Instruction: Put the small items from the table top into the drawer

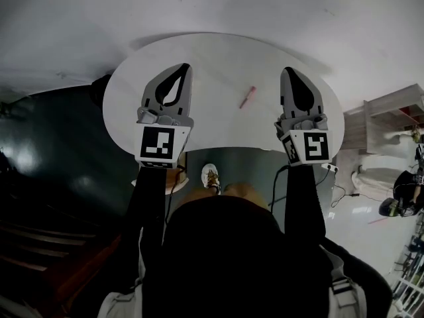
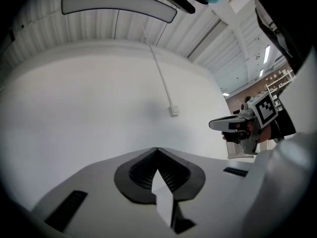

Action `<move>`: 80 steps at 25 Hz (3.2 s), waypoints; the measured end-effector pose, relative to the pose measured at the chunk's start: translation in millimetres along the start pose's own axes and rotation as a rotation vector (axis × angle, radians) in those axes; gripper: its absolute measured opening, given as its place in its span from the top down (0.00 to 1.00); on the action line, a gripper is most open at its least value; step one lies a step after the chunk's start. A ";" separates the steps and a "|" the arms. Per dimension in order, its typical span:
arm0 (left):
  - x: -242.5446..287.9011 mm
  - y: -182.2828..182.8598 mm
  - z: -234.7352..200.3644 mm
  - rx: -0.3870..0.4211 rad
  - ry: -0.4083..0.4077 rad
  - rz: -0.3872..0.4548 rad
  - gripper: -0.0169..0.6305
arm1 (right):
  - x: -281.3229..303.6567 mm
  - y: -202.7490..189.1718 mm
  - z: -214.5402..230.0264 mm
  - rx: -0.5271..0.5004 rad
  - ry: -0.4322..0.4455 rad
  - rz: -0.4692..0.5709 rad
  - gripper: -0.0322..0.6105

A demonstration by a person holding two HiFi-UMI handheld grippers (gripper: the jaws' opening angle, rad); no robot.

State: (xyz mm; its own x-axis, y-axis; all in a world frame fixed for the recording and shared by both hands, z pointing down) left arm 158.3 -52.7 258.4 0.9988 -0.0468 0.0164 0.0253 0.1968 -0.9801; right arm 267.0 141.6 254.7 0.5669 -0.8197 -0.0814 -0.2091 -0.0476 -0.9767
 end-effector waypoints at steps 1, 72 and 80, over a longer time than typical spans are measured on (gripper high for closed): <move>4.1 -0.7 -2.4 -0.004 -0.007 0.003 0.95 | 3.1 -1.0 1.1 0.004 -0.007 -0.001 0.91; 75.4 -54.1 6.9 -0.102 -0.096 -0.107 0.95 | 62.9 -170.3 48.0 0.183 -0.130 -0.454 0.85; 95.5 -6.0 20.8 -0.077 -0.123 -0.011 0.95 | 36.4 -49.7 75.2 0.104 -0.189 -0.192 0.85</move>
State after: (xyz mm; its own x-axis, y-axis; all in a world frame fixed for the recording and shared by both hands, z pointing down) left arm 254.4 -38.0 269.9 0.9963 0.0728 0.0466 0.0375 0.1210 -0.9919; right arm 357.9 157.0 285.4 0.7285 -0.6802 0.0812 -0.0063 -0.1253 -0.9921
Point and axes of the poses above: the fingertips, and each gripper's own axes: x forward along the fingers, z to its right, y out of its top, the point moved 3 cm from there along -x, backward along the fingers, and after that the axes turned 3 degrees about -z, right-handed, at the moved point
